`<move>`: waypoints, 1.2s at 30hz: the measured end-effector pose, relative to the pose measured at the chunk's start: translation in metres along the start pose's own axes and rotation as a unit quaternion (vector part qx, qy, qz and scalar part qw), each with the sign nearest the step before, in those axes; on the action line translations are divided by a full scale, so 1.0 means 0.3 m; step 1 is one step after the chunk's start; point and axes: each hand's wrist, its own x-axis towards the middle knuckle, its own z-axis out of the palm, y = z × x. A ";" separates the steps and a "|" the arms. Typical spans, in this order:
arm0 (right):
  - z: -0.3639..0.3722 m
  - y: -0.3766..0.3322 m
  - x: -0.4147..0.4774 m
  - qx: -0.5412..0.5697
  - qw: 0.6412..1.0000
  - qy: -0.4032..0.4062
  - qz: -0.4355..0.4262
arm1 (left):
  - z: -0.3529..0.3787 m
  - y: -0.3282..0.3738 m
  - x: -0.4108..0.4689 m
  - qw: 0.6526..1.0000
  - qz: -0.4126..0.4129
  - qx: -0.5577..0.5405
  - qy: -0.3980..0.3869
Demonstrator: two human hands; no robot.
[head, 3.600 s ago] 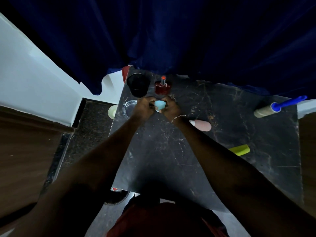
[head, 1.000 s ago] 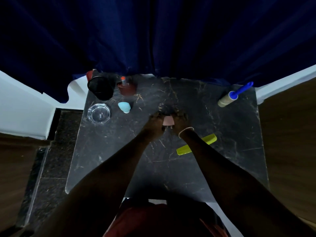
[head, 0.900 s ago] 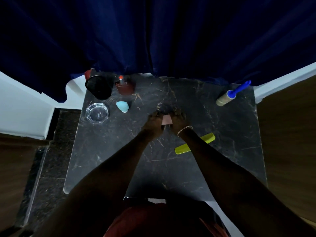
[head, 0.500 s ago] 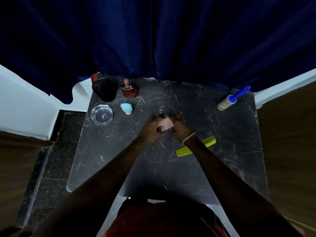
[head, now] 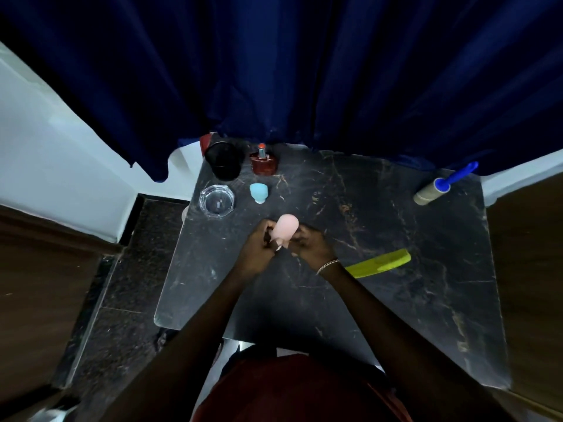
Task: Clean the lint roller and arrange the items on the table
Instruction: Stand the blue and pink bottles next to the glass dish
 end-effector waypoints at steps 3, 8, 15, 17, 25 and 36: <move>0.079 -0.021 -0.001 0.006 1.000 -0.020 0.003 | -0.057 -0.018 -0.015 1.000 0.007 -0.010 0.001; 0.167 -0.082 0.033 -0.071 0.997 0.019 -0.016 | -0.136 -0.034 -0.008 0.999 0.027 0.014 0.036; 0.235 -0.137 0.116 -0.195 0.980 0.030 -0.023 | -0.194 -0.024 0.059 0.998 0.014 0.012 0.066; 0.243 -0.151 0.138 -0.214 0.976 0.027 -0.018 | -0.201 -0.024 0.080 0.998 0.000 -0.008 0.069; 0.266 -0.170 0.194 -0.261 0.965 0.020 -0.003 | -0.216 -0.029 0.130 0.997 -0.037 -0.024 0.065; 0.293 -0.148 0.208 -0.261 0.965 0.008 0.025 | -0.235 -0.079 0.131 0.999 -0.036 0.006 0.036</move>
